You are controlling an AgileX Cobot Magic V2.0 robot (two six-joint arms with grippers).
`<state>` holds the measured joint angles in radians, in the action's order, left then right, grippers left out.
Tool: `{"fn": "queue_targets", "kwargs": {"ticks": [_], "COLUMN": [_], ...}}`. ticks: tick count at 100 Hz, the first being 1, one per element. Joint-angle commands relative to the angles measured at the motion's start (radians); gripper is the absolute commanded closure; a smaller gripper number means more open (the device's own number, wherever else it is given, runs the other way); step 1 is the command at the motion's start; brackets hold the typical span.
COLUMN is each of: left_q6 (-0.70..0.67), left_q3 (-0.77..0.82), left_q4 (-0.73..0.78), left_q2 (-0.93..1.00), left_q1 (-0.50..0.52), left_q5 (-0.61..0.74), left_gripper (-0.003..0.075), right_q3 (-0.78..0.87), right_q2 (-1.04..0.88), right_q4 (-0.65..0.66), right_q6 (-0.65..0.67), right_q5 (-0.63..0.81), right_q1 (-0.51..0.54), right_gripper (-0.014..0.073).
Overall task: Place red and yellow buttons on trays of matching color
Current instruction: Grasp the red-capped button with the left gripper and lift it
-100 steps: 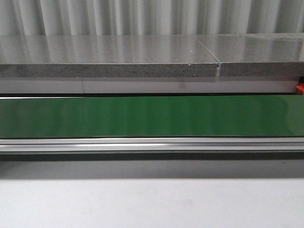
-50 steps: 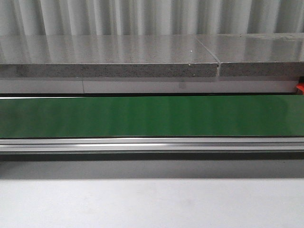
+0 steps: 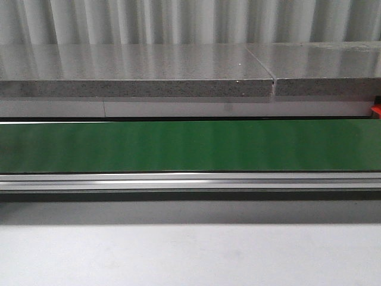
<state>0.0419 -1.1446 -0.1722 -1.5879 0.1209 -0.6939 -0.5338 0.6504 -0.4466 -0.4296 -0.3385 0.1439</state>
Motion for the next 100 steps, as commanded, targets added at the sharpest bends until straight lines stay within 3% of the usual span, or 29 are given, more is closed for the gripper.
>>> {"fn": "queue_targets", "kwargs": {"ticks": [1, 8, 15, 22, 30, 41, 71, 100], "left_q6": [0.001, 0.001, 0.001, 0.016, 0.032, 0.032, 0.032, 0.028], "left_q3": [-0.022, -0.022, -0.022, -0.022, -0.022, -0.029, -0.112, -0.150], "left_q4": [-0.007, -0.014, -0.029, -0.038, -0.041, -0.058, -0.077, -0.075], "left_q2": [0.035, 0.035, 0.035, 0.035, 0.035, 0.035, 0.080, 0.027], "left_q1": [-0.005, -0.005, -0.005, -0.005, -0.005, -0.005, 0.011, 0.171], "left_q5": [0.054, 0.052, 0.042, 0.030, 0.023, 0.014, 0.037, 0.027], "left_gripper": [0.0738, 0.0710, 0.0617, 0.0459, 0.0191, 0.0007, 0.0083, 0.0083], "right_q3": [-0.032, -0.032, -0.032, -0.032, -0.032, -0.032, -0.032, -0.032], "right_q2": [-0.003, -0.003, -0.003, -0.003, -0.003, -0.003, -0.003, -0.003], "right_q4": [-0.012, -0.012, -0.012, -0.012, -0.012, -0.012, -0.012, -0.012], "right_q6": [-0.004, -0.004, -0.004, -0.004, -0.004, -0.004, -0.004, -0.004], "right_q5": [0.060, 0.060, 0.060, 0.060, 0.060, 0.060, 0.060, 0.059], "right_q1": [0.000, 0.000, 0.000, 0.000, 0.000, 0.000, 0.000, 0.000], "right_gripper": [0.0661, 0.0661, 0.0661, 0.0661, 0.0661, 0.0661, 0.0661, 0.0661]}}
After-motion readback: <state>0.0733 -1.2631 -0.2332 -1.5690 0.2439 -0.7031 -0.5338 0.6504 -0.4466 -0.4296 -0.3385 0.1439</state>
